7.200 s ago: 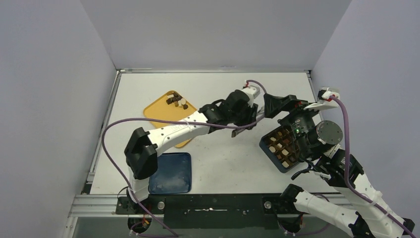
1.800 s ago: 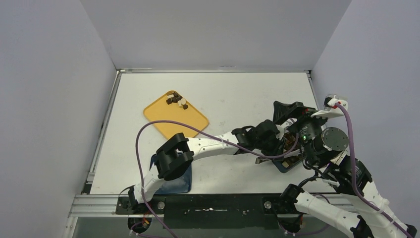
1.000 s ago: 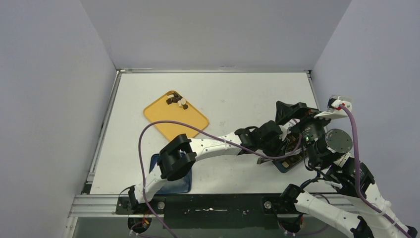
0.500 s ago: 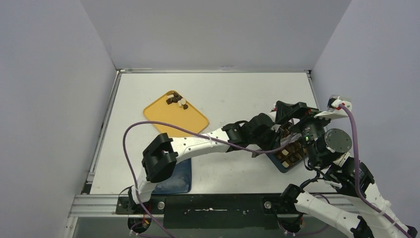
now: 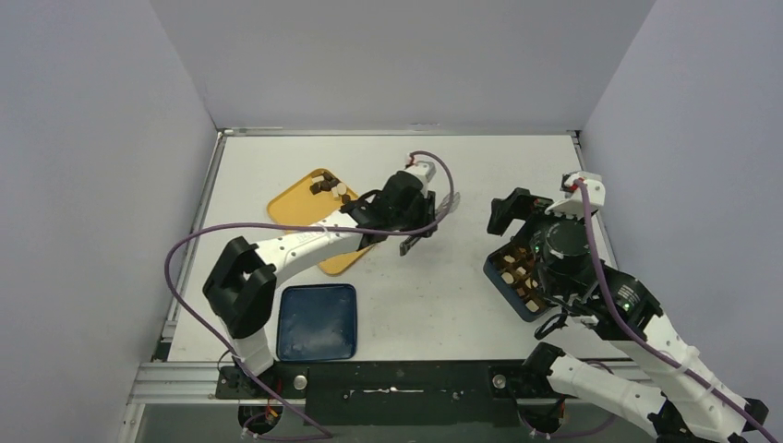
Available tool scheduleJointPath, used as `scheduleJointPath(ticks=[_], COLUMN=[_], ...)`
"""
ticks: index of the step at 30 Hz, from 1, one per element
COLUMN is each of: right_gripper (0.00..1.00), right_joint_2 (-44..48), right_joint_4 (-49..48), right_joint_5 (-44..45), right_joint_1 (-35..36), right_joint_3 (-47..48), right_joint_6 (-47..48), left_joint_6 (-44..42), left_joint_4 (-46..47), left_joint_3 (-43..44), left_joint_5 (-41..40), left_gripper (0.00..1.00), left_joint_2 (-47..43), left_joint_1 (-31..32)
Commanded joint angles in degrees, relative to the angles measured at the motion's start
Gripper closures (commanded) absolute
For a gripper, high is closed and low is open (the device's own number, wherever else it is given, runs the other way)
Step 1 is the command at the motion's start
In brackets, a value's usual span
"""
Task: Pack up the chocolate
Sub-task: Place the fake chocolate in the packing box, then pick up the fake chocolate from the plate.
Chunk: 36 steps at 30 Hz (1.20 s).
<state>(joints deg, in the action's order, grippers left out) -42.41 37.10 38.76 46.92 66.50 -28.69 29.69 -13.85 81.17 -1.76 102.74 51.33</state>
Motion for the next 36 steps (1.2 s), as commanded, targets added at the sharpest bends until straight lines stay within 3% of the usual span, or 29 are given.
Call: scheduleJointPath(ticks=[1, 7, 12, 24, 31, 36], right_gripper=[0.00, 0.00, 0.00, 0.00, 0.00, 0.00], right_joint_2=[-0.80, -0.63, 2.02, -0.56, -4.33, -5.32], right_joint_4=[0.75, 1.43, -1.90, -3.95, 1.11, 2.99], right_joint_5=[-1.20, -1.06, -6.17, -6.88, -4.15, -5.22], right_joint_1=[-0.13, -0.14, -0.13, -0.09, -0.16, -0.14], right_joint_3=[-3.11, -4.27, -6.51, -6.62, -3.47, 0.62], right_joint_6=[-4.35, -8.01, -4.88, 0.85, -4.84, -7.23], left_joint_6=[1.05, -4.04, -6.22, -6.81, -3.53, 0.41], left_joint_4=[-3.04, -13.37, -16.03, -16.15, -12.12, -17.70], left_joint_3=[-2.94, -5.01, -6.98, -10.41, -9.97, -5.23], left_joint_5=[-3.62, -11.66, -15.82, -12.22, -13.30, -15.03], left_gripper=[0.69, 0.69, 0.68, 0.67, 0.68, 0.68], left_joint_2=[-8.60, -14.67, -19.66, -22.13, -20.48, -17.54], left_joint_1=[-4.31, -11.49, -15.64, -29.22, -29.71, -29.71])
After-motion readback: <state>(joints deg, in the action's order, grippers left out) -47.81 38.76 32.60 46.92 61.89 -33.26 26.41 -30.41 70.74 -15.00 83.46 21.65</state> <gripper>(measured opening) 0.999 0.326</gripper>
